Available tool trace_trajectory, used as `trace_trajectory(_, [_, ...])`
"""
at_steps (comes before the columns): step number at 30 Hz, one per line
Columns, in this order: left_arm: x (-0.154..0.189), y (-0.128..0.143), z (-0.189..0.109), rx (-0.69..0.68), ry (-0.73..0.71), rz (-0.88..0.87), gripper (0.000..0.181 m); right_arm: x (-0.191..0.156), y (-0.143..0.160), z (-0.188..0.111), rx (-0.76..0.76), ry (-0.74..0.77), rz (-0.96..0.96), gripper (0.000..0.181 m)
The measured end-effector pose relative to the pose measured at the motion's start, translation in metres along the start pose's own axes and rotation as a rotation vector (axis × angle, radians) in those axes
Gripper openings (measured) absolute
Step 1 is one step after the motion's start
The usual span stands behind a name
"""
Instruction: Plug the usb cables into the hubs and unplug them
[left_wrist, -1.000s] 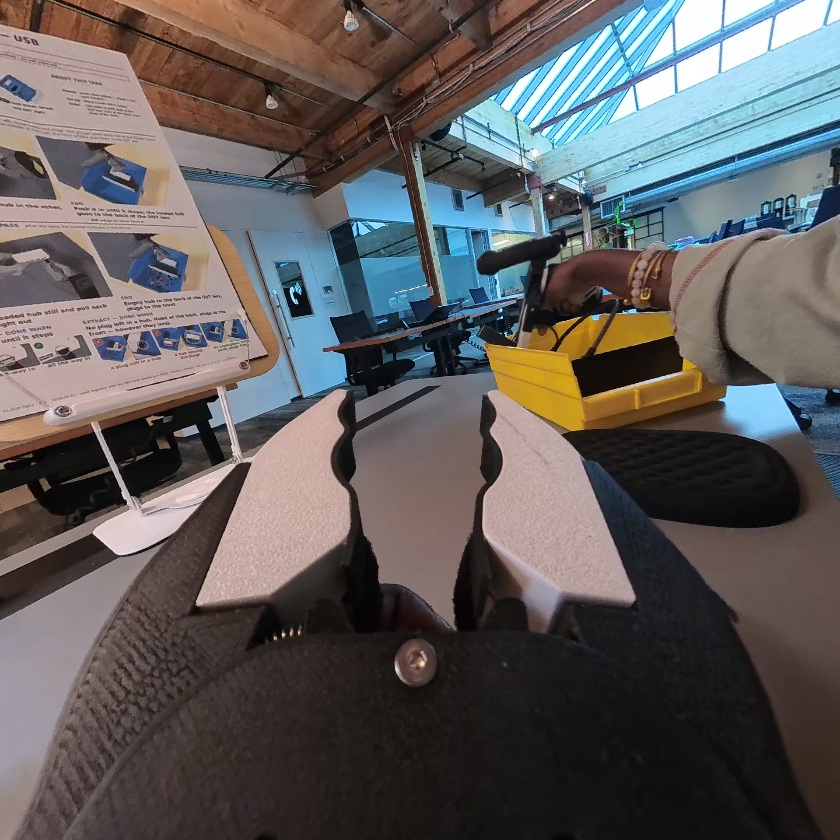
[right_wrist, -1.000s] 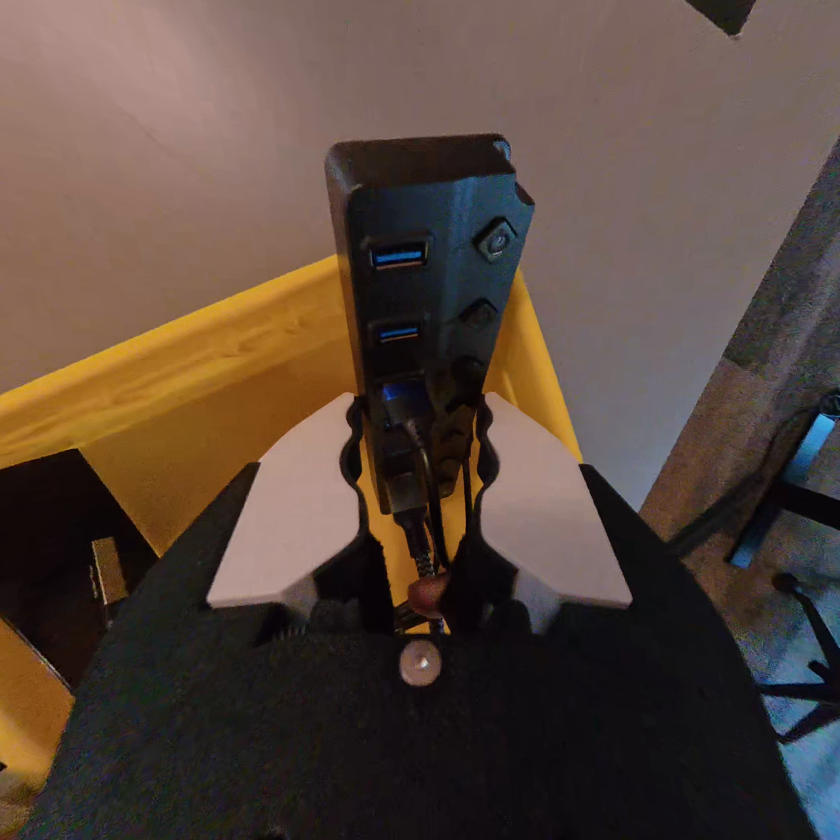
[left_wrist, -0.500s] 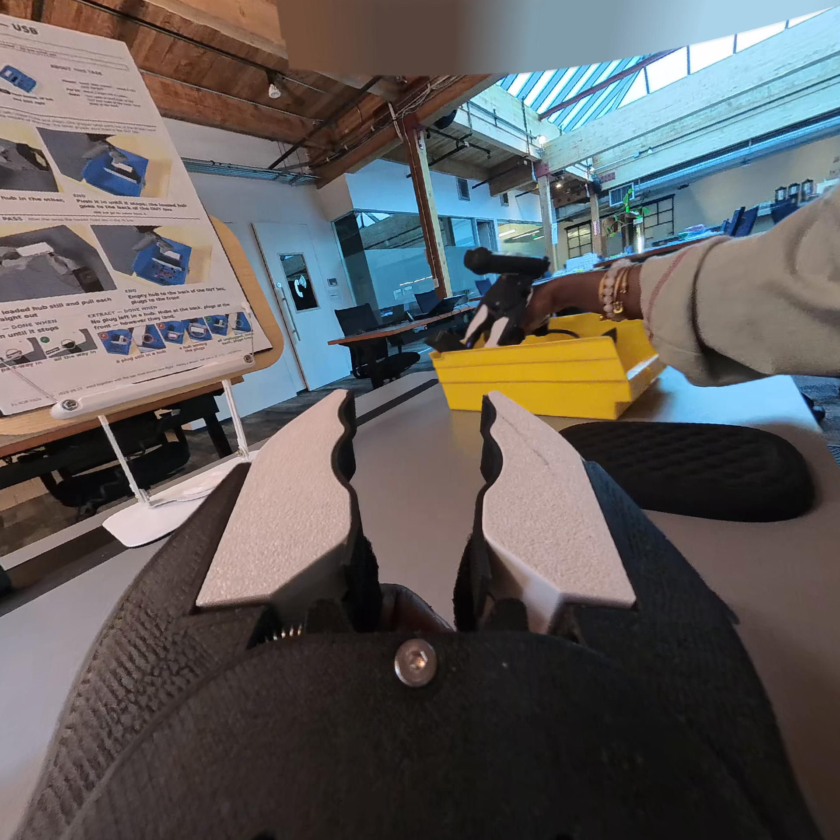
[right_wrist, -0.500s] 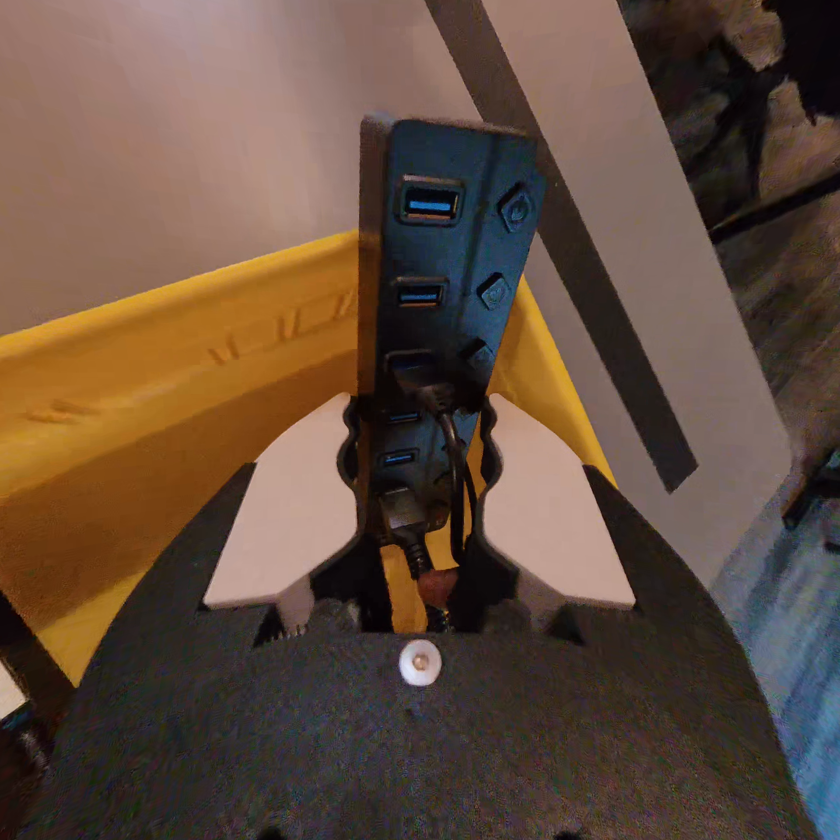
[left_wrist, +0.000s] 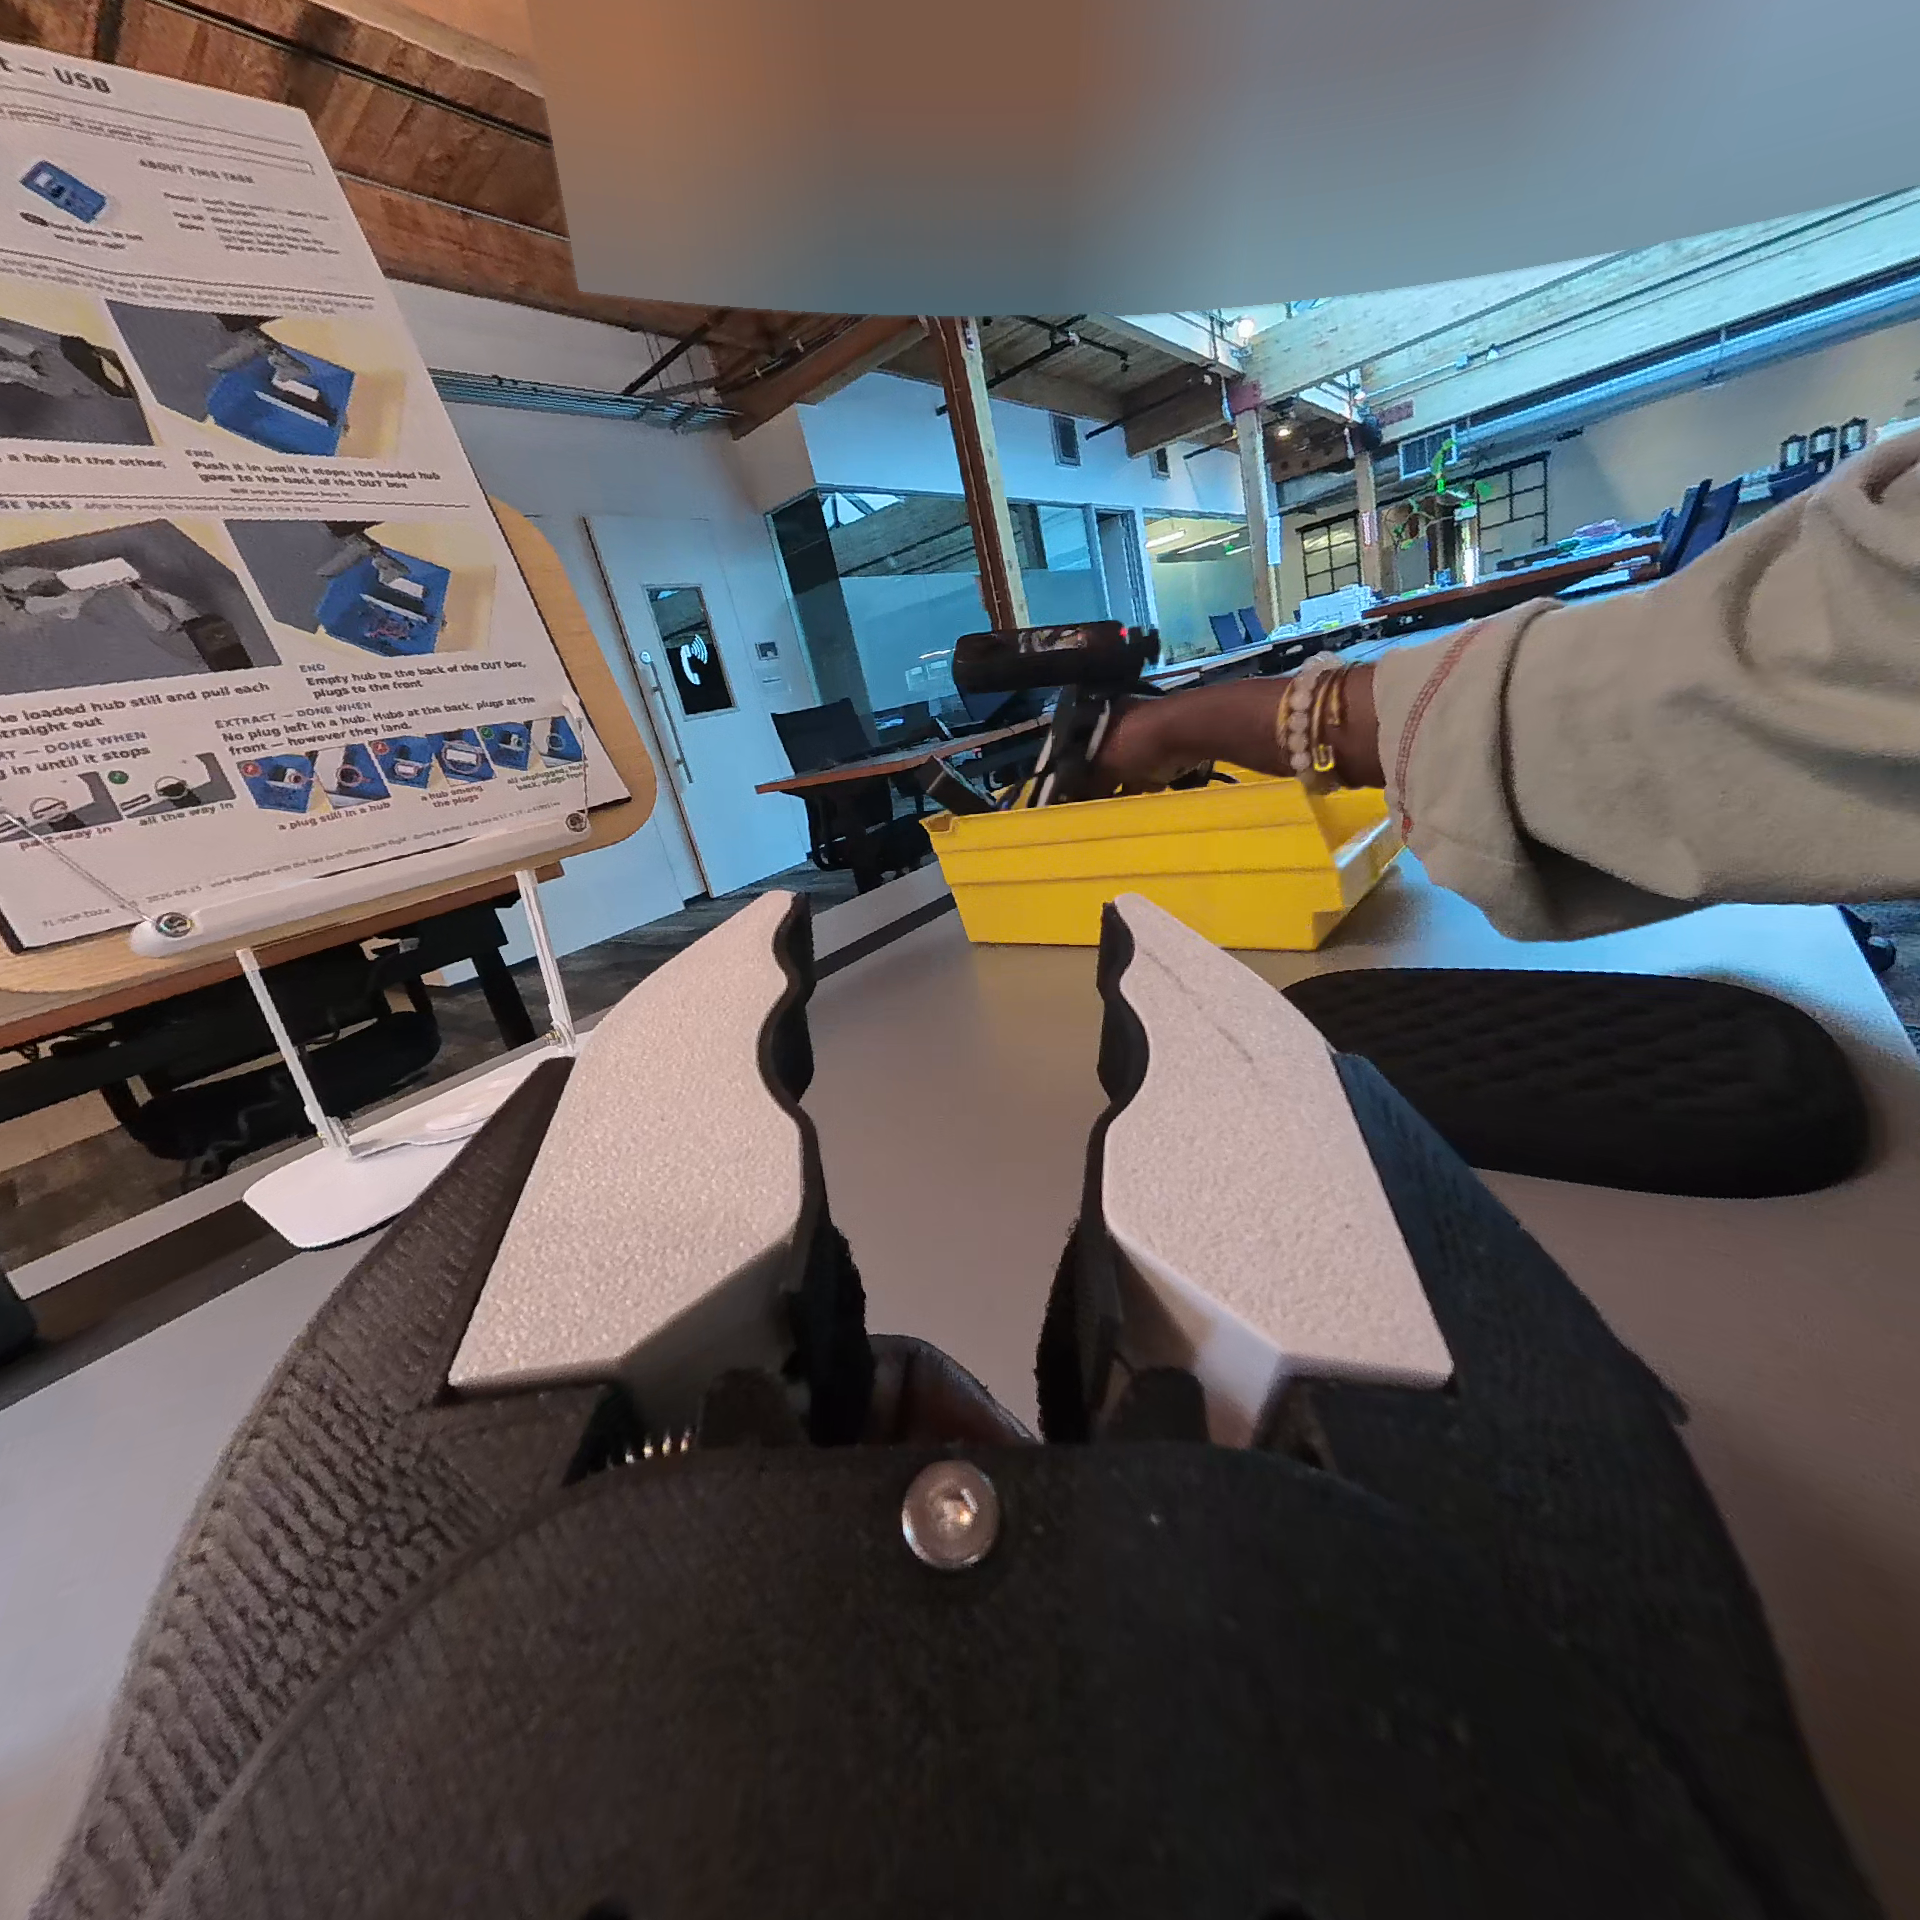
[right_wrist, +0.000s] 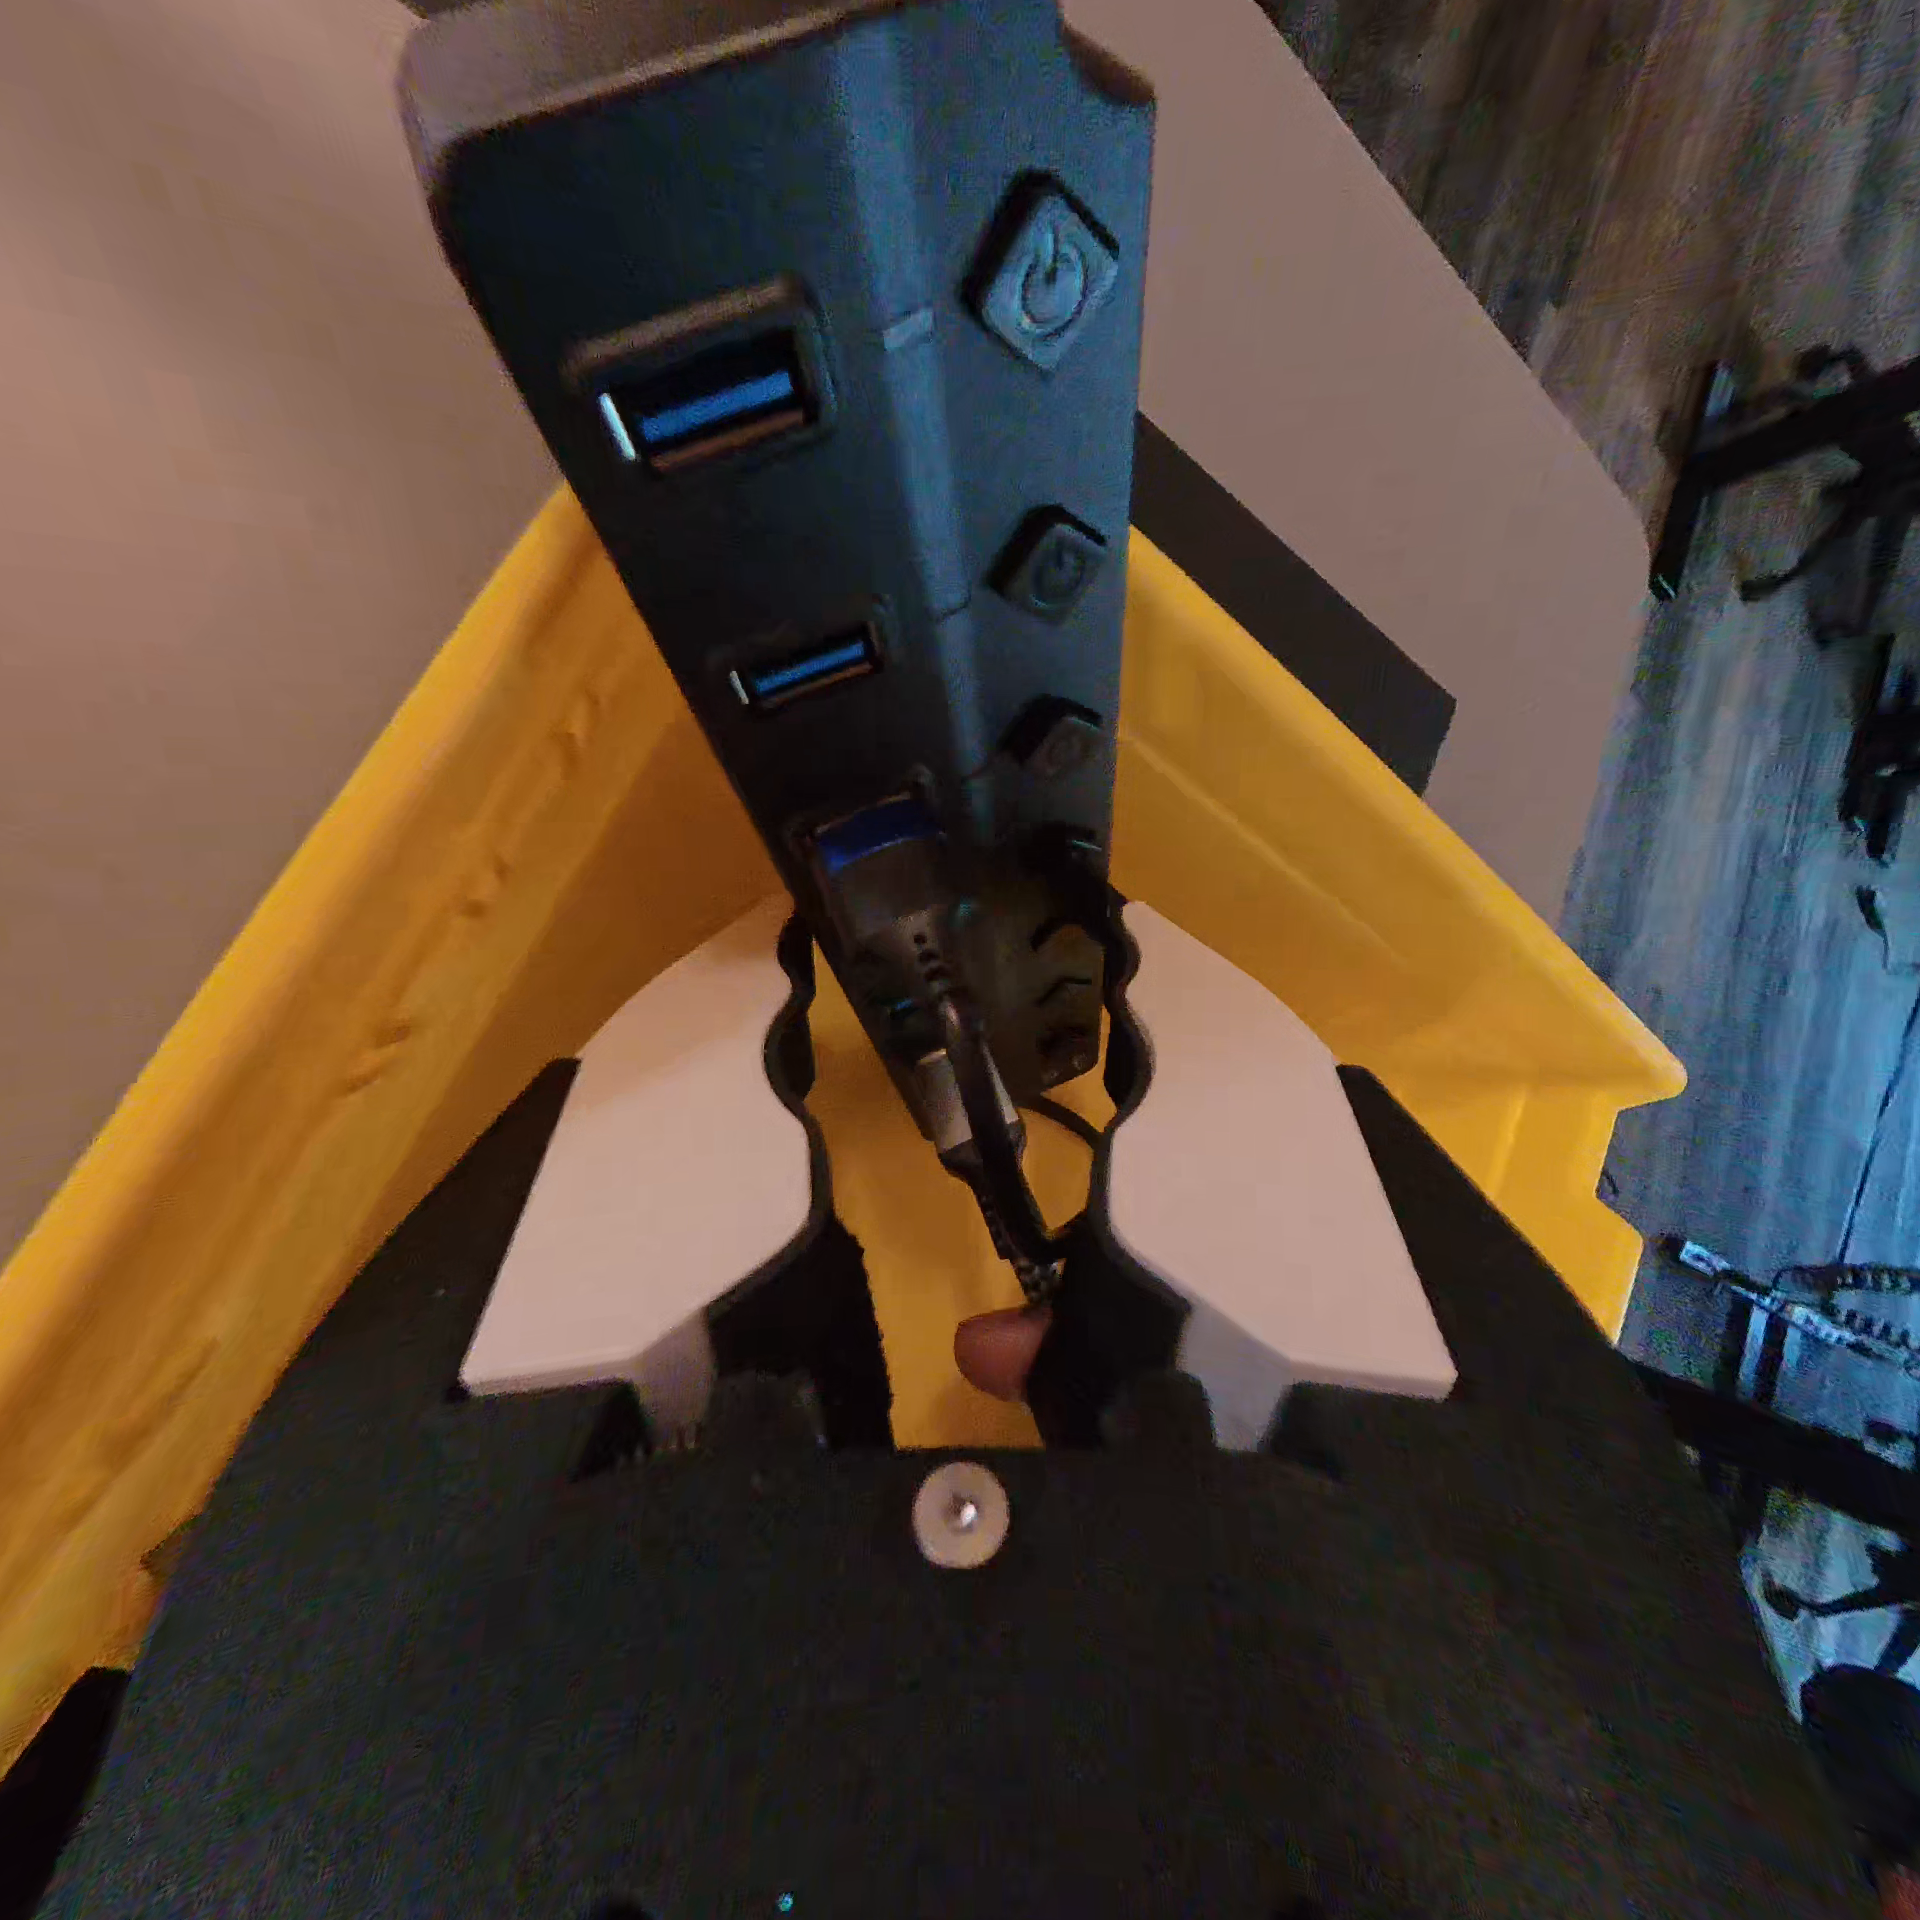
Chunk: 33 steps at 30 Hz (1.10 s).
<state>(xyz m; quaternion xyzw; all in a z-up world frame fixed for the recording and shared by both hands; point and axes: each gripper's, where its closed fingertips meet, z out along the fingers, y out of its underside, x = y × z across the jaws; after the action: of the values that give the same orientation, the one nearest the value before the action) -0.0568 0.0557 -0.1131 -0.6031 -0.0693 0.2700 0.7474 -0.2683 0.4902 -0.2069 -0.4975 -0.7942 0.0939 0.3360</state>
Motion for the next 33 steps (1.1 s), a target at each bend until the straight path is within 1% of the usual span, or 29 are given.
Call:
trace_trajectory(2, [0.000, 0.000, 0.000, 0.002, -0.001, -0.001, 0.053, 0.004, 0.003, 0.001, -0.027, 0.014, 0.041, 0.055])
trace_trajectory(5, [-0.001, -0.002, -0.001, 0.008, -0.001, -0.013, 0.053, 0.006, 0.008, -0.011, -0.078, -0.008, 0.082, 0.072])
trace_trajectory(7, [0.000, -0.007, -0.001, 0.028, 0.003, -0.038, 0.053, 0.017, 0.011, -0.031, -0.076, 0.040, 0.107, 0.080])
trace_trajectory(9, [0.001, -0.014, -0.002, 0.054, 0.009, -0.064, 0.053, 0.031, 0.010, -0.060, -0.032, 0.122, 0.131, 0.088])
trace_trajectory(10, [0.002, -0.018, -0.001, 0.063, 0.015, -0.072, 0.052, 0.034, 0.007, -0.077, 0.019, 0.154, 0.140, 0.093])
trace_trajectory(12, [0.006, -0.021, 0.000, 0.063, 0.030, -0.070, 0.052, 0.029, -0.004, -0.117, 0.175, 0.183, 0.147, 0.099])
trace_trajectory(14, [0.010, -0.020, 0.002, 0.049, 0.041, -0.055, 0.052, 0.009, -0.017, -0.162, 0.367, 0.170, 0.144, 0.101])
trace_trajectory(16, [0.016, -0.016, 0.004, 0.022, 0.059, -0.044, 0.052, -0.031, -0.030, -0.208, 0.592, 0.095, 0.117, 0.102])
trace_trajectory(18, [0.023, -0.013, 0.007, -0.005, 0.081, -0.028, 0.052, -0.084, -0.040, -0.251, 0.836, -0.031, 0.058, 0.101])
trace_trajectory(20, [0.030, -0.009, 0.010, -0.033, 0.101, 0.006, 0.052, -0.134, -0.039, -0.282, 1.012, -0.152, 0.003, 0.100])
trace_trajectory(22, [0.035, -0.005, 0.011, -0.060, 0.119, 0.035, 0.052, -0.174, -0.030, -0.291, 1.084, -0.226, -0.045, 0.100])
trace_trajectory(24, [0.038, -0.001, 0.012, -0.075, 0.128, 0.054, 0.052, -0.202, -0.019, -0.281, 1.096, -0.252, -0.108, 0.099])
trace_trajectory(27, [0.038, 0.002, 0.011, -0.077, 0.129, 0.051, 0.052, -0.236, -0.010, -0.264, 1.142, -0.299, -0.159, 0.090])
trace_trajectory(30, [0.033, 0.003, 0.009, -0.070, 0.117, 0.037, 0.052, -0.261, -0.010, -0.251, 1.197, -0.364, -0.138, 0.083])
trace_trajectory(32, [0.029, 0.003, 0.007, -0.067, 0.102, 0.027, 0.052, -0.268, -0.015, -0.243, 1.253, -0.380, -0.088, 0.073])
trace_trajectory(33, [0.026, 0.003, 0.006, -0.065, 0.094, 0.025, 0.052, -0.271, -0.016, -0.240, 1.266, -0.378, -0.082, 0.065])
